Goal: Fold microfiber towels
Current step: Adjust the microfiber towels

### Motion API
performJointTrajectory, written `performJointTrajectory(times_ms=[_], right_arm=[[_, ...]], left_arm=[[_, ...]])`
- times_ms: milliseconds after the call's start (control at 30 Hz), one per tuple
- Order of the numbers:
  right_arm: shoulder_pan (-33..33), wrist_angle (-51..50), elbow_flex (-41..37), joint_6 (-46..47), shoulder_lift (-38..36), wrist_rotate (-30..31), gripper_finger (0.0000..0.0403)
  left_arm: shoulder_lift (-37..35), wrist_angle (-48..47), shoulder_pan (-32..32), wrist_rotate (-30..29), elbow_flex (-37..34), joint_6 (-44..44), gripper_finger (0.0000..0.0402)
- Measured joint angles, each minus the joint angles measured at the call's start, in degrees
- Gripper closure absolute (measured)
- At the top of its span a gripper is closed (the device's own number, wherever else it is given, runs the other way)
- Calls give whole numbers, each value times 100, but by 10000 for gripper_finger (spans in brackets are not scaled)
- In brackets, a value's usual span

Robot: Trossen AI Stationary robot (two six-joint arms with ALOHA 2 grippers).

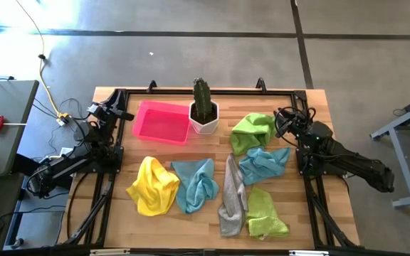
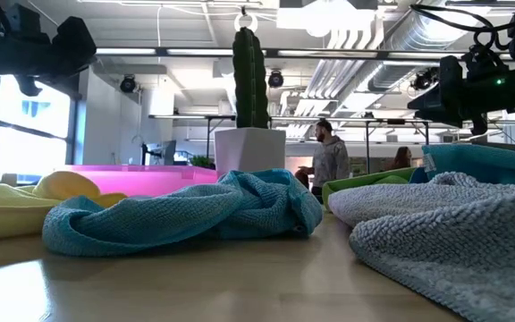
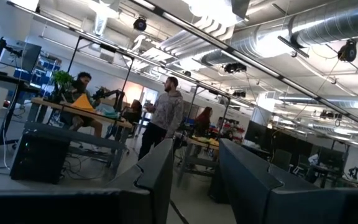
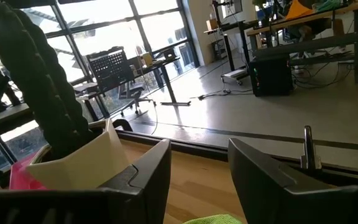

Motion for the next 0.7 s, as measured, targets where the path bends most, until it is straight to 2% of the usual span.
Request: performJointTrajectory(times_ms=[100, 200, 433, 567, 700], right_arm=[[0, 268, 0, 331, 1, -20, 249], [-2, 377, 0, 794, -1, -293, 249], [-2, 412, 0, 911, -1, -1700, 249], [0, 517, 0, 698, -1, -2386, 249], [-2, 485, 0, 203, 0, -2527, 249]], left_arm=[[0, 1, 0, 0, 0, 0, 282], [0, 2, 0, 0, 0, -1, 282], [0, 2, 0, 0, 0, 0, 282], [0, 2, 0, 0, 0, 0, 282], [0, 2, 0, 0, 0, 0, 282]])
